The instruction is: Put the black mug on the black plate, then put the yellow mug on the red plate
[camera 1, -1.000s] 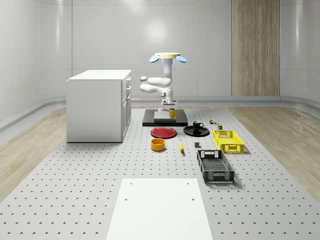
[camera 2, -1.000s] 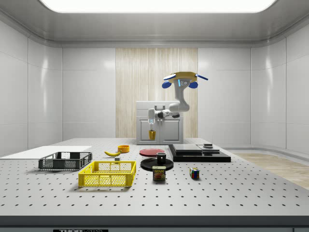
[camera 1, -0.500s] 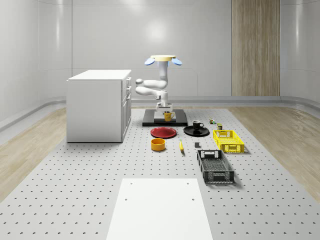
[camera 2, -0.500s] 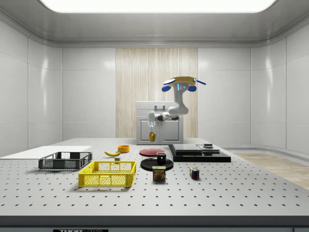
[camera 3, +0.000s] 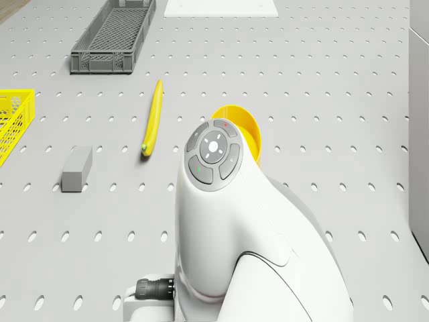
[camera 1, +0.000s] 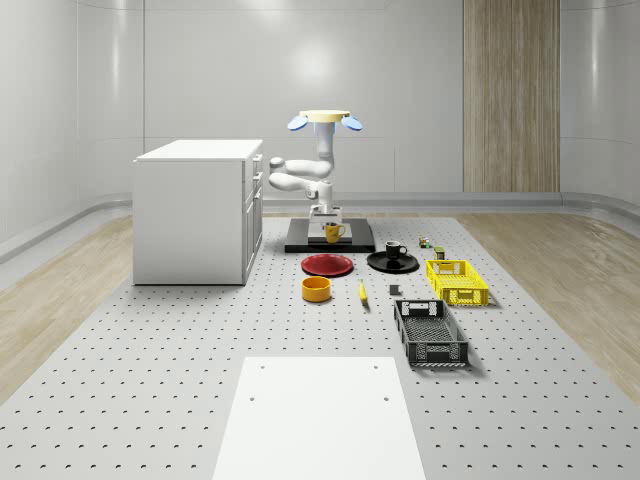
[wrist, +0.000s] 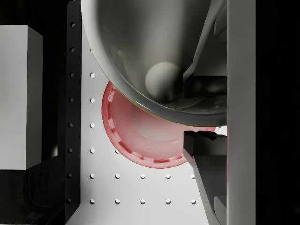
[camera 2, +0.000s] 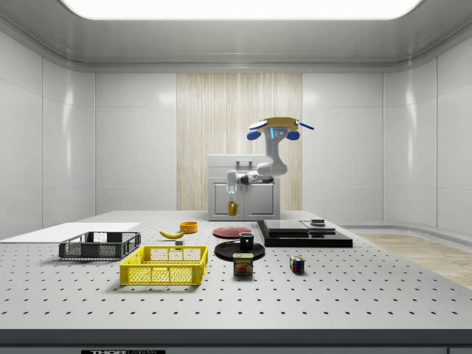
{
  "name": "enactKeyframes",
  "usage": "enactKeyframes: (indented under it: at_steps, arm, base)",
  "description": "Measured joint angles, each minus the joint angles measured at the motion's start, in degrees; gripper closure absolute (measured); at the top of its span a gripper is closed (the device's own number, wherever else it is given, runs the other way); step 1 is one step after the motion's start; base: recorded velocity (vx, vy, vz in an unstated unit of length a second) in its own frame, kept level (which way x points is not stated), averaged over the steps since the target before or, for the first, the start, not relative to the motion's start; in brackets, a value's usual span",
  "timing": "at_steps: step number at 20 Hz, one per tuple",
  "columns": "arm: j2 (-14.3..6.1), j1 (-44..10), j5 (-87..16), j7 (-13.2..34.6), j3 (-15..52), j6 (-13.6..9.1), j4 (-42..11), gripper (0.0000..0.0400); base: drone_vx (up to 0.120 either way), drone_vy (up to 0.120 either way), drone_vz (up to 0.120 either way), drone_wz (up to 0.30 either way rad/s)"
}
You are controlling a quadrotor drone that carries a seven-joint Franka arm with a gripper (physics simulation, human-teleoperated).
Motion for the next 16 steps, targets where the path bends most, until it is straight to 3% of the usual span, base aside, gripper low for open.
enactKeyframes:
  at_steps: [16]
  arm:
    - [-0.1,1.6,-4.7,-2.9,-5.3,2.8,2.1,0.03]
  base:
    - [0.0,0.0,0.0,0.0]
